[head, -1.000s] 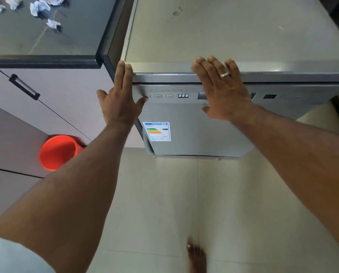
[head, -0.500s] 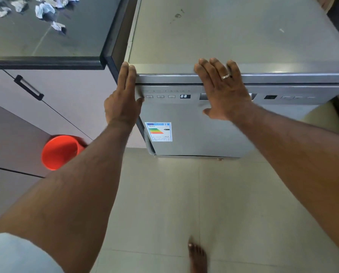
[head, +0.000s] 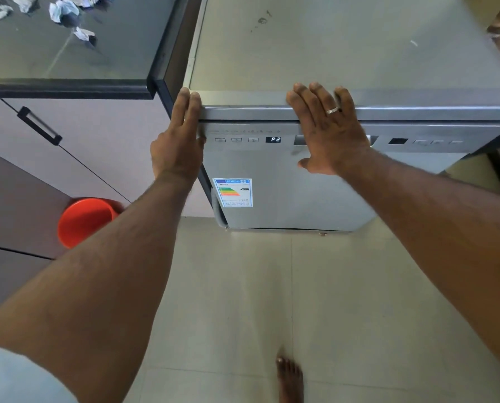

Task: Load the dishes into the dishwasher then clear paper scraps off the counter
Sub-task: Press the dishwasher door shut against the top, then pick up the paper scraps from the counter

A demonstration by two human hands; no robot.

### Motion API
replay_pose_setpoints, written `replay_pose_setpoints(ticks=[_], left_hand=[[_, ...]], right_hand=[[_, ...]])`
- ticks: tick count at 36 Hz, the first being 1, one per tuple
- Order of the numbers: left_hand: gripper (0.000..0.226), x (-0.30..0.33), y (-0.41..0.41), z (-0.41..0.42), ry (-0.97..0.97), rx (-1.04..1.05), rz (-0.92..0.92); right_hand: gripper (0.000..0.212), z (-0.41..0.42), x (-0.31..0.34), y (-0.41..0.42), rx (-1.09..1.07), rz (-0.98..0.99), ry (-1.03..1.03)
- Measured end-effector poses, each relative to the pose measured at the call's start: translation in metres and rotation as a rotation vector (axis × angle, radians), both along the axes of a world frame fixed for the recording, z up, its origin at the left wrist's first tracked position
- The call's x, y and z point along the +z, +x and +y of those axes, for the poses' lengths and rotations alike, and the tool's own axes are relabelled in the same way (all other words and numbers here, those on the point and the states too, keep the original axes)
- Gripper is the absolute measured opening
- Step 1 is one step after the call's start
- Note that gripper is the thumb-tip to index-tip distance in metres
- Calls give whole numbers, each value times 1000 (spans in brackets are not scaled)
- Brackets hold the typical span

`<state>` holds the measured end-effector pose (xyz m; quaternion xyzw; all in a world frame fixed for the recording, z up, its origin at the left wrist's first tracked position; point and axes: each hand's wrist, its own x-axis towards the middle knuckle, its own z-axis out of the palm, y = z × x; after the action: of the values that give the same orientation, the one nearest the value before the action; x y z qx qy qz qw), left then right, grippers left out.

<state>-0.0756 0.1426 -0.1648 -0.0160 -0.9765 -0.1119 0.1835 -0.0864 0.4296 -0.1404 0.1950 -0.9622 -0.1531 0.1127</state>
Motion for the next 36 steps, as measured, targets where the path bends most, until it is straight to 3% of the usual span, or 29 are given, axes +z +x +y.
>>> replay_pose_setpoints(ticks=[36], left_hand=[[90, 11, 7, 3, 4, 20, -83]], right_hand=[[142, 2, -2, 1, 11, -48, -13]])
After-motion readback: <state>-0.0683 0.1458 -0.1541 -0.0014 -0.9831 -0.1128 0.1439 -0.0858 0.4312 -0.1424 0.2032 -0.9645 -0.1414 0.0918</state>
